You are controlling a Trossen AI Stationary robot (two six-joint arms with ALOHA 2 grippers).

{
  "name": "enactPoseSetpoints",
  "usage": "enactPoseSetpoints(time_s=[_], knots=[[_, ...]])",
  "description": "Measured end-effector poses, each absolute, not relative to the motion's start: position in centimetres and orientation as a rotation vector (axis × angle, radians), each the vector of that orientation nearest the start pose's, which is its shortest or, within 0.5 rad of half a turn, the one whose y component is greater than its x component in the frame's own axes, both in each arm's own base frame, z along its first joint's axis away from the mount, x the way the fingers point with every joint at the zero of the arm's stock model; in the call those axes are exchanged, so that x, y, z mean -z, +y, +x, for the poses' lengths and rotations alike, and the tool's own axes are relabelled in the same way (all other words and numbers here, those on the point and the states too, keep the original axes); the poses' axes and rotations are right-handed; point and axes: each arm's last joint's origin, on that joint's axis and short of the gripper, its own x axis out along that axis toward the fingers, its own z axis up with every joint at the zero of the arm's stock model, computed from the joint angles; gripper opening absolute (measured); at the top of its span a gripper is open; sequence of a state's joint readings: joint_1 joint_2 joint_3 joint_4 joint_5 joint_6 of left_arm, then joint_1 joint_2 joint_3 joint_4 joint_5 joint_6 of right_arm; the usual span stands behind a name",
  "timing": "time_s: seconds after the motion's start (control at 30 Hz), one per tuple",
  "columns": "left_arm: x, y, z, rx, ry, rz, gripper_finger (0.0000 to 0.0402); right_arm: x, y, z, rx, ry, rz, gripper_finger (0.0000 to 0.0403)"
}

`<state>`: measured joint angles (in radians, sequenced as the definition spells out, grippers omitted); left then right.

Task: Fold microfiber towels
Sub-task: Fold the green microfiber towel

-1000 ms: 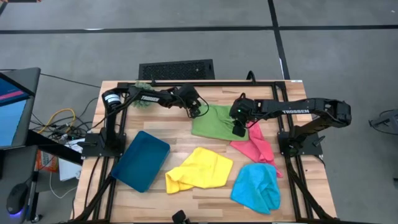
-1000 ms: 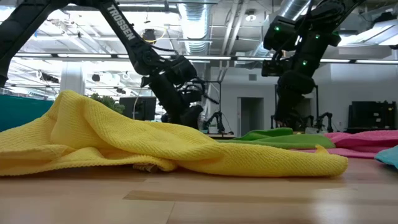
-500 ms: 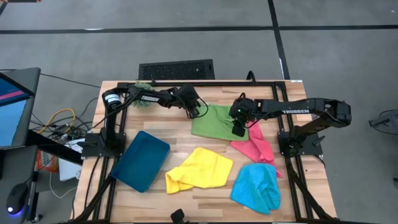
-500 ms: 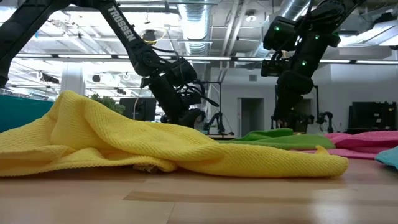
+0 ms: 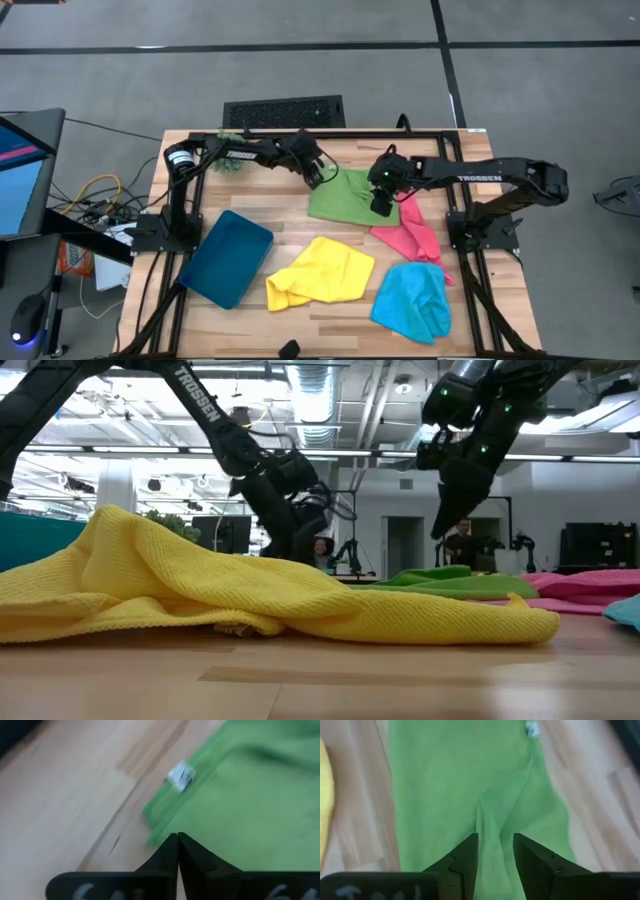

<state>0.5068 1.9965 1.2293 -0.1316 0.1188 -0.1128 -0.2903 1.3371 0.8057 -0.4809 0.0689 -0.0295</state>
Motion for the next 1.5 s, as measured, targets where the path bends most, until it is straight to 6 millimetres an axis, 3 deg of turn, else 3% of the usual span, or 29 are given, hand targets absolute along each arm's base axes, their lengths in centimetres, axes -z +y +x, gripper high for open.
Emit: enactPoseSetpoints(time_s=[0.3,0.47,0.6,0.73,0.8,0.93,1.07,1.27,1.5], knots=[[-17.2,20.3,36.9,-0.461,0.87,-0.377,0.0,-22.9,-7.1,22.8,0.348,0.916,0.108,0.0147],[-16.9,20.7,36.0,-0.549,0.959,-0.343,0.0017,-23.2,-7.2,22.2,0.387,0.919,0.172,0.0147],[-16.6,21.6,35.0,-0.509,0.955,-0.512,0.0075,-23.1,-7.4,22.1,0.398,0.929,0.184,0.0147],[-16.6,22.3,34.7,-0.522,0.934,-0.552,0.0157,-23.0,-7.5,22.1,0.401,0.932,0.186,0.0147],[-16.5,22.0,34.9,-0.514,0.944,-0.533,0.0195,-23.0,-7.5,22.1,0.401,0.931,0.186,0.0147],[-14.3,20.4,36.1,-0.477,1.019,-0.521,0.0238,-23.0,-7.5,22.1,0.401,0.926,0.186,0.0147],[-13.4,19.4,37.2,-0.536,1.036,-0.478,0.0244,-23.0,-7.5,22.1,0.401,0.925,0.187,0.0147],[-13.4,19.7,37.1,-0.542,1.02,-0.511,0.0242,-23.0,-7.5,22.1,0.402,0.925,0.188,0.0147],[-13.3,20.0,36.9,-0.571,1.027,-0.501,0.0167,-23.0,-7.5,22.1,0.402,0.925,0.187,0.0147]])
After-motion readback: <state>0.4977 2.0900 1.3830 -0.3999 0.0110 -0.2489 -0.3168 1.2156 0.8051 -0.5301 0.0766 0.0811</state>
